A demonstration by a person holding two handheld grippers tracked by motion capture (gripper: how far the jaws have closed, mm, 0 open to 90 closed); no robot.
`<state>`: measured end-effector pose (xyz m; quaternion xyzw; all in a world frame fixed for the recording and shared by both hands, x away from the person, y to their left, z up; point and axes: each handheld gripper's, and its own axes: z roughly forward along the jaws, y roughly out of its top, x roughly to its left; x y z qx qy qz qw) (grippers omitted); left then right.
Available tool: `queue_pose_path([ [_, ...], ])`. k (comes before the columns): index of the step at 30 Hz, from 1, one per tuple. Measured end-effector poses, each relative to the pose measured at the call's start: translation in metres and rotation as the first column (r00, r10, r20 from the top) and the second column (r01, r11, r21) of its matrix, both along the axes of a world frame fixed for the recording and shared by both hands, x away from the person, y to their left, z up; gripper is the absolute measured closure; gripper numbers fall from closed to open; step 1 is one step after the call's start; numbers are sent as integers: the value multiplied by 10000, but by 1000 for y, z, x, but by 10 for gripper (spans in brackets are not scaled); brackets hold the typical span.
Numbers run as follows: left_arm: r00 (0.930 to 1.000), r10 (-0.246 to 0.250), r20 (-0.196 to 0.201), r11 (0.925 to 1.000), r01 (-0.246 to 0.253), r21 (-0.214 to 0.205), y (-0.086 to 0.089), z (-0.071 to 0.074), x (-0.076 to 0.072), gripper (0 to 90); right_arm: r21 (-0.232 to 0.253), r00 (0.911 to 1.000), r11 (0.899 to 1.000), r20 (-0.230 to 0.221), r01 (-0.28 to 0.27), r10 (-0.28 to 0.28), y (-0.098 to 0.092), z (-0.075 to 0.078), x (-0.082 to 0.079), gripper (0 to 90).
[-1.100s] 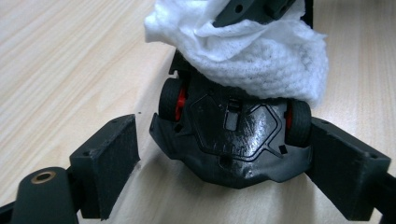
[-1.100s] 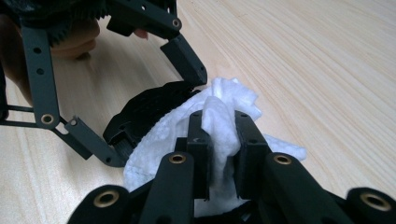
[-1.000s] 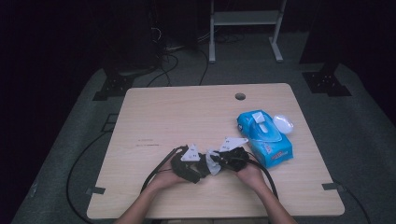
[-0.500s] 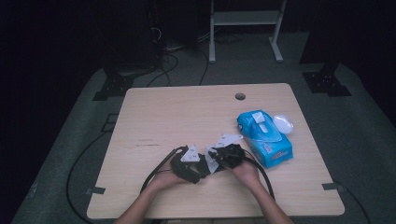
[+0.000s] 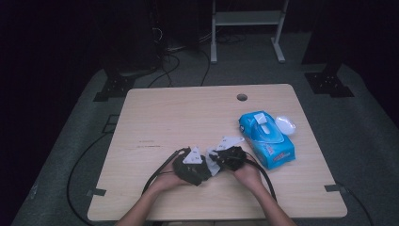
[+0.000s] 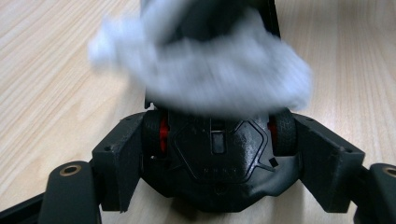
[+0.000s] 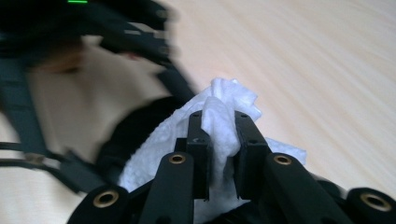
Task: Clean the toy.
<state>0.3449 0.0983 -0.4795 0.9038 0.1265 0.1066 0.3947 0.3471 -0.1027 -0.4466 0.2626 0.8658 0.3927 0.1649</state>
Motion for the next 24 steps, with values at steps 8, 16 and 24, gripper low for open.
queue_pose_path([
  [8, 9999, -129, 85, 9999, 128, 100, 2, 3, 0, 238, 3, 9997, 9998, 126, 185, -185, -1, -1, -1, 785],
  [16, 9998, -118, 177, 9998, 114, 190, 4, 3, -1, 238, -172, 9992, 9994, 280, 307, -302, 5, 0, 0, 784],
  [24, 9997, -122, 201, 9997, 118, 217, 3, 3, -2, 238, 290, 9995, 9991, -6, 315, -315, 9, -3, 1, 783],
])
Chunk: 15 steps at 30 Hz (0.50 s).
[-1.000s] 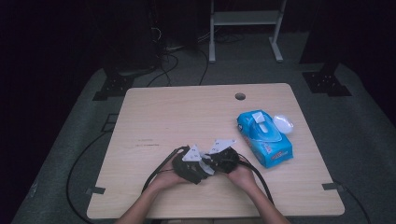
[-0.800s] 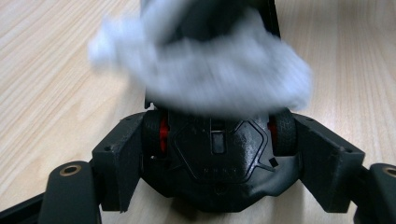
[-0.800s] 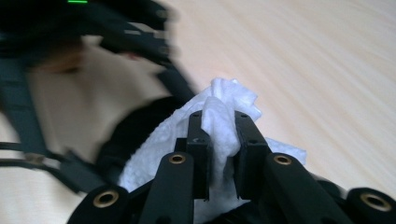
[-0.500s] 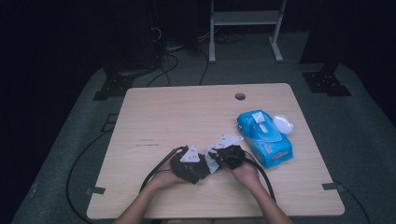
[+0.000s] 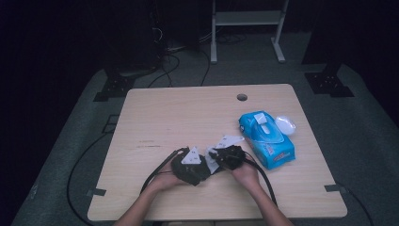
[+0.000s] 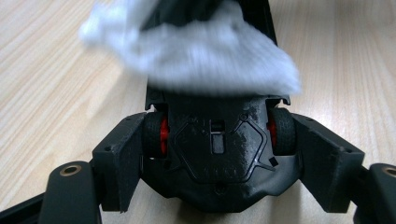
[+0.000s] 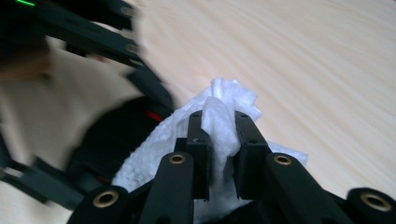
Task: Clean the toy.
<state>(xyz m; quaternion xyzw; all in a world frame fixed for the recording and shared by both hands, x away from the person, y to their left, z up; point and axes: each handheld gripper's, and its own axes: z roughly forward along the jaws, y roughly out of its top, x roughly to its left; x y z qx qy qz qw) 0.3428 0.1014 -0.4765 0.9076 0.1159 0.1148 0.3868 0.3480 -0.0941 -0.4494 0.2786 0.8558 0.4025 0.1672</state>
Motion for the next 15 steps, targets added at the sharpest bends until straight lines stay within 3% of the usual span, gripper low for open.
queue_pose_path([
  [1, 10000, 11, -8, 10000, -11, 71, 0, -1, 0, 238, -29, 9991, 9991, 28, -416, 416, 11, -3, -3, 781],
  [4, 10000, 40, -52, 10000, -40, 32, 1, -1, -1, 238, -104, 9990, 9990, 51, -438, 439, 12, -2, -2, 781],
  [6, 10000, 11, -32, 10000, -11, -6, 2, 0, 0, 238, -128, 9997, 9998, 199, -136, 139, 2, 0, 1, 782],
  [10, 10000, -25, -31, 9999, 24, -127, 2, 0, 1, 238, 65, 9933, 9940, 363, 1092, -1093, -39, 6, 5, 782],
  [14, 10000, -89, 28, 10000, 89, 4, 2, 1, 1, 238, 243, 9918, 9920, 283, 1242, -1248, -45, 5, 5, 781],
  [15, 10000, -87, 27, 10000, 87, 7, 2, 0, 1, 238, 276, 9957, 9960, 351, 847, -856, -39, 4, 1, 781],
])
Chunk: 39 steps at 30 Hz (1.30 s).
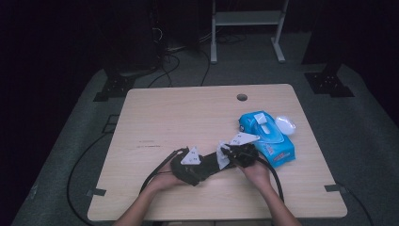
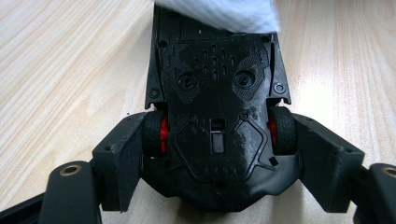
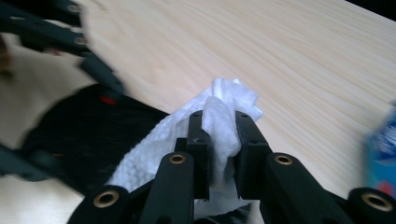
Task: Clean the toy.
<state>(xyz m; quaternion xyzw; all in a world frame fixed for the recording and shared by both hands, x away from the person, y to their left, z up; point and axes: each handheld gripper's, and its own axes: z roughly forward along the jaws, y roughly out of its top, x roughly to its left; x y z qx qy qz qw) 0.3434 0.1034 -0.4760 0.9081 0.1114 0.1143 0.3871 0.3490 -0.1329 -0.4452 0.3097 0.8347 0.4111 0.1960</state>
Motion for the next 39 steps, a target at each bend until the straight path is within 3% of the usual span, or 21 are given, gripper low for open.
queue_pose_path([
  [1, 10000, 0, -11, 10000, 0, 22, 0, 0, 0, 238, 0, 10000, 10000, 0, 0, 0, 0, 0, 0, 781],
  [2, 10000, -4, -43, 10000, 4, -33, 1, 0, 0, 238, -384, 9994, 9990, 225, -243, 252, 8, -2, -4, 780],
  [4, 10000, -35, -9, 10000, 35, 1, 2, 0, -1, 238, -431, 9994, 9988, 229, -249, 259, 8, -1, -5, 780],
  [11, 10000, -40, -27, 9999, 40, -120, 2, 1, -1, 238, 10, 9995, 9995, 45, 301, -302, -11, -3, -6, 780],
  [13, 10000, -29, -53, 9999, 28, -99, 2, 0, -1, 238, 166, 10000, 9999, -28, -17, 18, -2, -4, -8, 780],
  [18, 10000, -27, 19, 10000, 27, -21, 2, 0, -1, 238, -161, 9975, 9976, 214, -667, 670, 15, -5, -12, 778],
  [20, 10000, -1, 28, 9999, 1, -105, 2, 0, -2, 238, -123, 9983, 9984, 226, -543, 546, 10, -5, -11, 778],
  [21, 10000, -3, 32, 9999, 3, -110, 2, 0, -2, 238, -118, 9994, 9999, 336, 63, -59, -3, -4, -8, 780],
  [23, 10000, -18, 5, 9999, 18, -120, 2, 0, -1, 238, 61, 9993, 9994, 197, 329, -330, -9, -3, -6, 780],
  [24, 10000, -45, 31, 9999, 45, -96, 2, 1, -1, 238, 386, 9993, 9985, -24, 377, -377, -13, -4, -5, 780],
  [26, 10000, -45, -2, 9999, 45, -95, 2, 1, -1, 238, 380, 9995, 9988, -44, 311, -310, -10, -5, -6, 780],
  [27, 10000, -30, -32, 9999, 29, -114, 2, 1, -1, 238, 402, 9999, 9991, -113, -98, 103, -1, -6, -7, 779],
  [28, 10000, -24, -66, 9999, 23, -103, 2, 0, -1, 238, 402, 9999, 9991, -113, -98, 103, -1, -6, -7, 779],
  [30, 10000, 26, -25, 10000, -26, 12, 3, -1, -1, 238, 101, 9992, 9992, 122, -375, 374, 5, -5, -7, 778],
  [31, 10000, 34, 9, 10000, -34, 19, 3, -1, -1, 238, 138, 9993, 9992, 9, -379, 379, 5, -3, -5, 777],
  [34, 10000, 35, -9, 9998, -36, -175, 3, 1, -1, 238, 94, 9999, 9999, -53, 114, -113, -6, -3, -2, 778],
  [36, 10000, 58, -4, 9997, -58, -254, 3, 2, -1, 238, 451, 9980, 9978, -408, 493, -475, -17, -5, 1, 777],
  [39, 10000, 15, -44, 9999, -15, -104, 3, 1, 0, 238, 393, 9989, 9985, -279, 391, -380, -12, -4, 0, 777],
])
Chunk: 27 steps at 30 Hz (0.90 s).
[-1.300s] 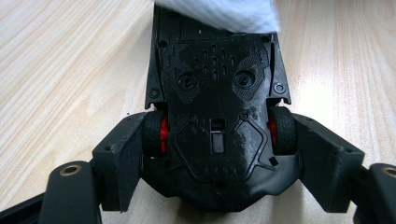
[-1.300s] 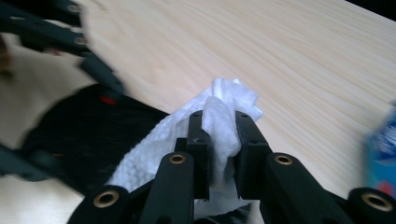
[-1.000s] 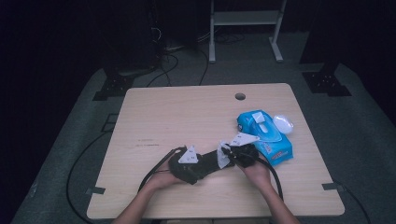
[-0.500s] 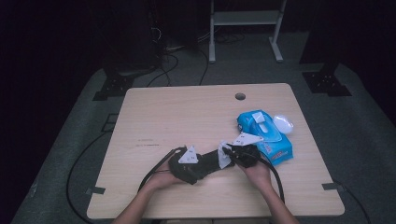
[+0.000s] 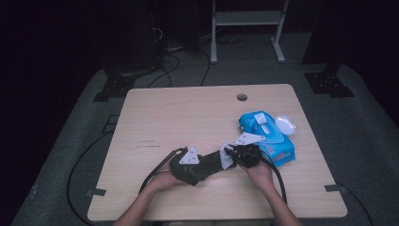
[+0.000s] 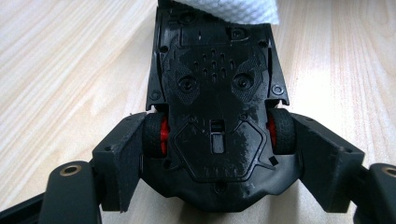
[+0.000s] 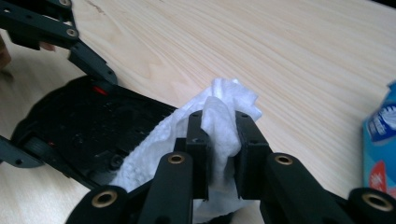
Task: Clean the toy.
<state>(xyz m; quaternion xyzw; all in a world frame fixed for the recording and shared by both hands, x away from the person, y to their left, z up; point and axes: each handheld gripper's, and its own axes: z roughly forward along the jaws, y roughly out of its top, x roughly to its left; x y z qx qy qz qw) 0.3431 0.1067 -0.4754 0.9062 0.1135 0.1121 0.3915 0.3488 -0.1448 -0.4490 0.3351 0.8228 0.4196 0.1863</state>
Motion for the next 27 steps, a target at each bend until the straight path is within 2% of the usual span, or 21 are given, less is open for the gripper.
queue_pose_path([
  [1, 10000, -15, 31, 10000, 15, 82, 0, -1, 0, 238, 54, 9997, 9997, 22, -247, 247, 4, 0, -1, 777],
  [3, 10000, -34, 22, 9999, 34, 115, 0, -1, 0, 238, -240, 9975, 9977, 268, -640, 647, 14, 1, -4, 776],
  [4, 10000, -36, 39, 9999, 36, 112, 0, -1, 0, 238, -420, 9970, 9969, 354, -668, 683, 16, 1, -4, 776],
  [8, 10000, -41, 49, 10000, 41, 11, 0, 0, 0, 238, -465, 9988, 9982, 295, -377, 391, 5, 2, -5, 777],
  [11, 10000, -81, 48, 10000, 81, 38, 0, 0, 1, 238, -287, 9992, 9989, 151, -371, 375, 1, 1, -11, 776],
  [13, 10000, -33, -20, 10000, 33, 65, 0, -1, 1, 238, -3, 9975, 9975, 10, -704, 704, 8, -1, -16, 776],
  [14, 10000, -43, 28, 9999, 42, 153, 0, -1, 1, 238, -31, 9952, 9953, 87, -970, 970, 13, -2, -18, 775],
  [15, 10000, -28, 51, 9998, 27, 199, 0, -1, 0, 238, -454, 9934, 9931, 329, -1085, 1100, 19, 0, -21, 776],
  [18, 10000, 0, 25, 10000, 0, 53, 1, 0, 0, 238, -371, 9949, 9948, 291, -951, 962, 14, 0, -18, 777],
  [19, 10000, 0, 41, 10000, 0, -46, 1, 1, 0, 238, -340, 9968, 9967, 285, -734, 744, 8, -1, -16, 777],
  [20, 10000, -15, 68, 10000, 15, -91, 1, 2, 0, 238, -238, 9993, 9992, 166, -335, 339, -9, -3, -14, 777],
  [21, 9999, -28, 102, 9999, 29, -104, 1, 3, 0, 238, -238, 9993, 9992, 166, -335, 339, -9, -3, -14, 777],
  [23, 9999, -83, 149, 10000, 84, -50, 0, 2, 0, 238, 6, 9998, 9998, 36, -176, 176, -23, -4, -17, 778],
  [24, 9998, -113, 163, 9999, 112, 52, 0, 2, 0, 238, 71, 9997, 9997, -2, -225, 225, -24, -3, -17, 778],
  [27, 9999, -106, 63, 9999, 107, -15, 0, 2, 0, 238, -122, 9992, 9992, 120, -368, 370, -16, -1, -17, 777],
])
